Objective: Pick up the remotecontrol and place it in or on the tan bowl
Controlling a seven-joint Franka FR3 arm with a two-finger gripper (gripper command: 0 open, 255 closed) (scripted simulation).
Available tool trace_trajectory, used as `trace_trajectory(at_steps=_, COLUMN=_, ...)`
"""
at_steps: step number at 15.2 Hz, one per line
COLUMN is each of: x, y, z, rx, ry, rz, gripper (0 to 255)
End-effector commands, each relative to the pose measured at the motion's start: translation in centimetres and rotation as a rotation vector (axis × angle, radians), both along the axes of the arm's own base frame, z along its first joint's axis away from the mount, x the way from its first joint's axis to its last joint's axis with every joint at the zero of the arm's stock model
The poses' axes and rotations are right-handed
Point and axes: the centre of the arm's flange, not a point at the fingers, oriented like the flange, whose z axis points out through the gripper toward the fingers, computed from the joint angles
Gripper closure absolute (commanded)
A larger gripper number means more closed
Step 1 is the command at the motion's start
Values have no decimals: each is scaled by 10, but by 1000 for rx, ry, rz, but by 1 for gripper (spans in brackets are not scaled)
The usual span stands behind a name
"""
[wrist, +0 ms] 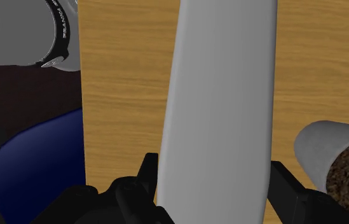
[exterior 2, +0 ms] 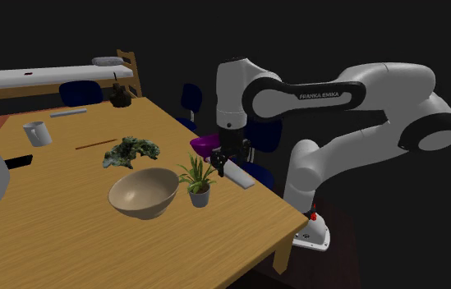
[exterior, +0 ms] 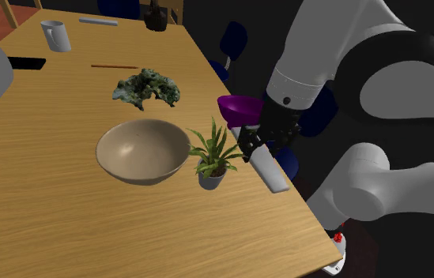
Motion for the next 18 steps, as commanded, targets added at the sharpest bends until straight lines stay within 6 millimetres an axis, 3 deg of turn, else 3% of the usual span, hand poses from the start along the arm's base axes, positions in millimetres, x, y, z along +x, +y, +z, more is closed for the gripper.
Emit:
trace_trajectory(at_steps=1, x=-1, y=1, z=11, rx=0, ry=0, rz=0, gripper=255)
trace_trajectory(at_steps=18, x=-1, y=1, z=98, rx=0, ry=0, rz=0, gripper=255)
